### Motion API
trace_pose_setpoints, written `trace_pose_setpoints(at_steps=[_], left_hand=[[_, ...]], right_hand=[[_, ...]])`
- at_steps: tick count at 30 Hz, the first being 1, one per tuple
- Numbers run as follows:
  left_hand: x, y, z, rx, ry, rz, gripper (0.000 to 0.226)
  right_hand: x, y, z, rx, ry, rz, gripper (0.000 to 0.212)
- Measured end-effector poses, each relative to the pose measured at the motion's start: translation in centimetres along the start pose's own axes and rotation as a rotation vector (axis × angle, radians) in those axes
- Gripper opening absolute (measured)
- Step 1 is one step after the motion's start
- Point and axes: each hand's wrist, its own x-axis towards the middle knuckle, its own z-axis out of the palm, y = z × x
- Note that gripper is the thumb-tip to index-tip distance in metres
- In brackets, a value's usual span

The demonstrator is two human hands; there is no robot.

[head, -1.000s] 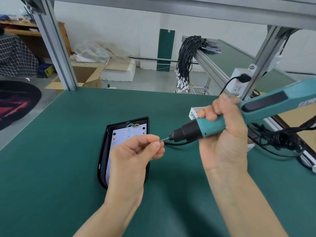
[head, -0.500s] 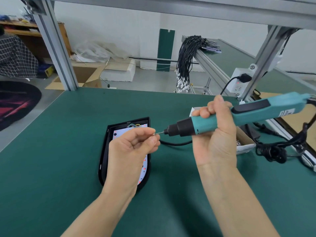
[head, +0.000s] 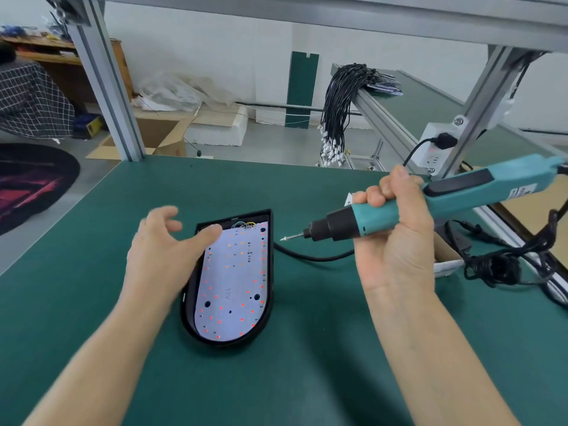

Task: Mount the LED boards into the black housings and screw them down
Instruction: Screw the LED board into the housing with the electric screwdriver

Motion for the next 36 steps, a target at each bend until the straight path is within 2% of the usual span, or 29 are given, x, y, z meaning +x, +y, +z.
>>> trace_pose_setpoints(at_steps=[1, 3, 5, 8, 10, 12, 15, 24, 28, 32, 36], left_hand=[[1.0, -0.5, -0.3, 0.136, -0.076, -0.072, 0.079], [2.0, -0.6, 0.1, 0.238, -0.254, -0.138, 0.08], [2.2, 0.0, 0.9, 0.186, -0.358, -0.124, 0.071], [2.5, 0.5, 2.0, 0.063, -0.45, -0.182, 0.07], [2.8, 0.5, 2.5, 0.03, -0.458, -0.212, 0.063], [2.8, 0.6, 2.7, 0.021, -0.466, -0.222, 0.066], [2.7, 0.7, 3.0, 0.031, -0.45, -0.179, 0.056], [3.5, -0.7, 3.6, 0.021, -0.409, -0.126, 0.07], [3.5, -0.8, 3.7, 0.007, -0.422, -0.132, 0.066], [3.3, -0.6, 3.7, 0.034, -0.387, -0.106, 0.072], [3.4, -0.5, 3.7, 0.038, -0.412, -0.118, 0.058]], right_hand=[[0.1, 0.2, 0.0, -0.001, -0.006, 0.01, 0.025], [0.3, 0.7, 0.0, -0.012, -0.01, 0.033, 0.028], [0.7, 1.3, -0.1, -0.038, -0.006, 0.045, 0.03], [1.5, 1.9, -0.4, -0.079, -0.005, 0.053, 0.031], [2.2, 2.1, -0.8, -0.106, -0.012, 0.05, 0.031], [2.8, 2.4, -1.1, -0.135, -0.015, 0.045, 0.032], [3.6, 3.1, -1.6, -0.173, -0.019, 0.051, 0.032], [3.8, 5.4, -2.5, -0.222, -0.011, 0.1, 0.03], [3.9, 5.8, -2.6, -0.243, -0.013, 0.105, 0.031], [4.0, 5.9, -2.5, -0.26, -0.016, 0.108, 0.027], [3.9, 6.2, -2.3, -0.333, -0.103, 0.094, 0.029]])
